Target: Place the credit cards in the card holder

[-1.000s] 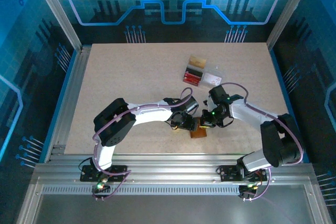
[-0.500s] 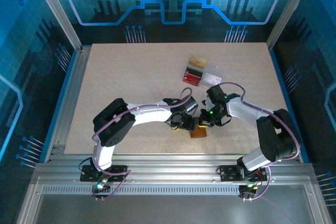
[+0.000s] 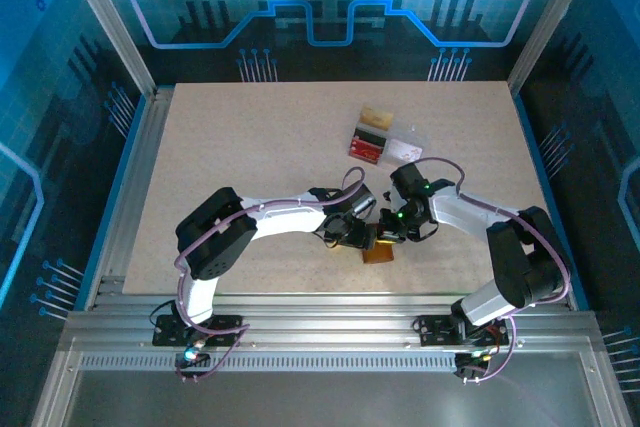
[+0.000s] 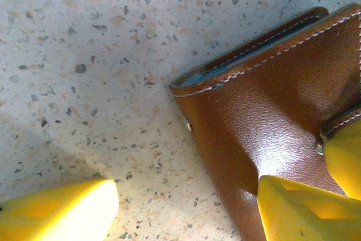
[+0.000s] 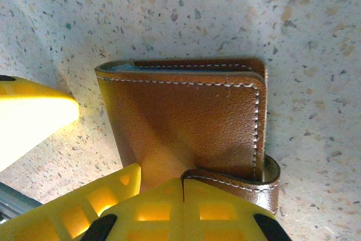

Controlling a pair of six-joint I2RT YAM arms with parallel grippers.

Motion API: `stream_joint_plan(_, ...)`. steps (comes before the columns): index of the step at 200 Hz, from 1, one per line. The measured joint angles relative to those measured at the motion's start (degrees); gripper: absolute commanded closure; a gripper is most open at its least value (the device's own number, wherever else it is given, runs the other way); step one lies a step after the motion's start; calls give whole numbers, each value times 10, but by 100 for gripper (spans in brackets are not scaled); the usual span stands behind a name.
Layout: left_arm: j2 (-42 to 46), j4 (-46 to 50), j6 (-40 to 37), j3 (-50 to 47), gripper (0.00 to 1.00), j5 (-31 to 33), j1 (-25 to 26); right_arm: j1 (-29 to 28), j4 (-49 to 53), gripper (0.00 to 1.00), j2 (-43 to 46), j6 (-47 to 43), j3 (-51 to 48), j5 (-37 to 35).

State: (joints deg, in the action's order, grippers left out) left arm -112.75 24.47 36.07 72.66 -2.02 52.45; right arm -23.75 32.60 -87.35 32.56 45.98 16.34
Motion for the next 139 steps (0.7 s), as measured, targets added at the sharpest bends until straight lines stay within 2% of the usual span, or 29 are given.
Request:
stream_joint_plan(66,5,-8,0,-7,29,-25,-13,-9,-16,99,8,22,-9,-13)
stream_joint_plan(89,17,-26,2,-21,22,-53,-27,-15,-2,72,11,21,2,-33)
stream_joint_plan(106,19,-34,9,-25,2,-67,-32,-18,-1,50,11,21,4,-43)
stream_joint_plan(120,33,-40,8,-34,1,-70,-39,-20,11,34,13,18,13,-52)
stream_joint_plan(126,60,-52,4,-61,1,-70,-49,-19,31,21,14,17,30,-58)
stream_joint_plan(133,102,-43,-1,-86,1,-61,-69,-19,37,2,19,15,54,-61)
stream_joint_plan(139,141,-37,-3,-102,1,-50,-90,-21,37,0,25,13,79,-62)
